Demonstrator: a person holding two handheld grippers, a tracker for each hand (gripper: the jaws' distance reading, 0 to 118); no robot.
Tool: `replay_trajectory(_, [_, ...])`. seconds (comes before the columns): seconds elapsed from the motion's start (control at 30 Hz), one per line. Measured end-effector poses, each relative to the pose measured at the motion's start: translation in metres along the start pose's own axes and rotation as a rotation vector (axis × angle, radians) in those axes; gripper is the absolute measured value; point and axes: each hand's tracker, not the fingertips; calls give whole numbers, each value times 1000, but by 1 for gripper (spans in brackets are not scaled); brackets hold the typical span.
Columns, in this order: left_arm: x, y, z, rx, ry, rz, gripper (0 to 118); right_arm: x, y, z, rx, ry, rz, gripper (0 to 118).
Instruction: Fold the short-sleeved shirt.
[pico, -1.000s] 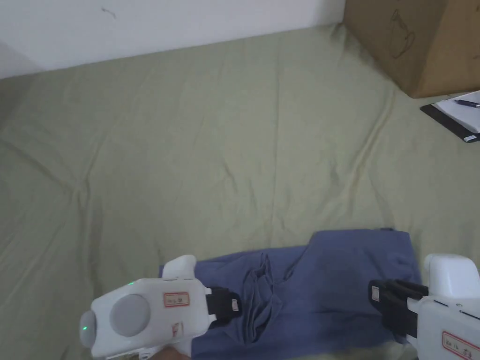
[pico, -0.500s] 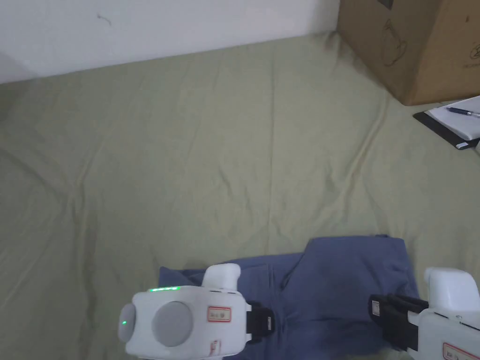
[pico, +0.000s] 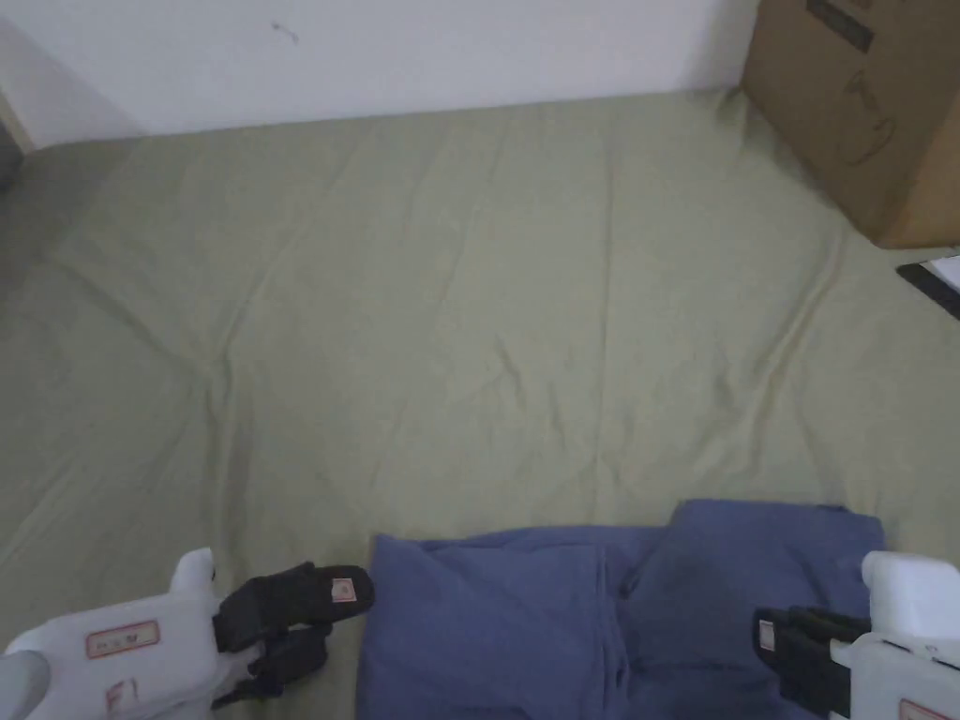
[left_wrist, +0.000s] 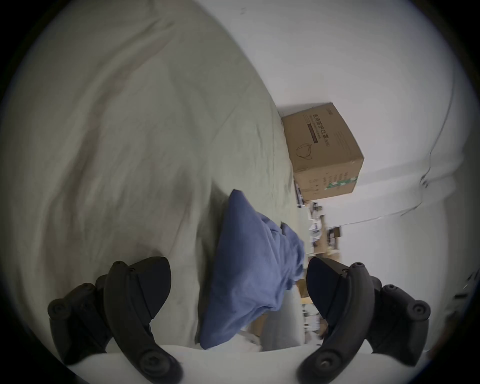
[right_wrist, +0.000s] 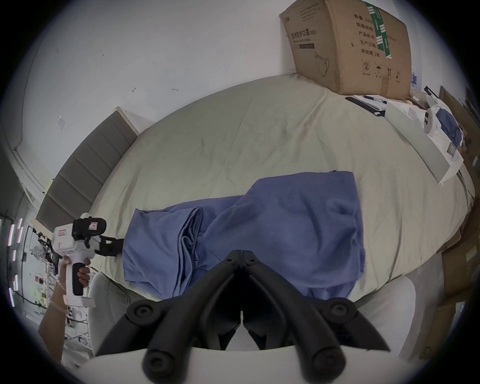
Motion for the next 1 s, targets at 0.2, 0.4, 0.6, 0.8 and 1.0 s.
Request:
replay_trajectory(0.2, [-16,5,-28,-42,-139,63,107,-11,3,-1,-15,-4,37,0])
replay_trajectory(0.4, [3,15,-71,-195,-129,41,100,-12,4,-3,-25,-14,31,0])
replay_trajectory(0.6, [-4,19,-74,-211,-68,65,13,-14,5,-6,-37,12,-24,0])
replay_trajectory(0.8, [9,34,-43,-196,42,1,13,-21,9,-11,-38,12,-31,0])
replay_trajectory(1.0, [9,62,48,-42,201,0,13,-29,12,-11,-21,47,-4,0])
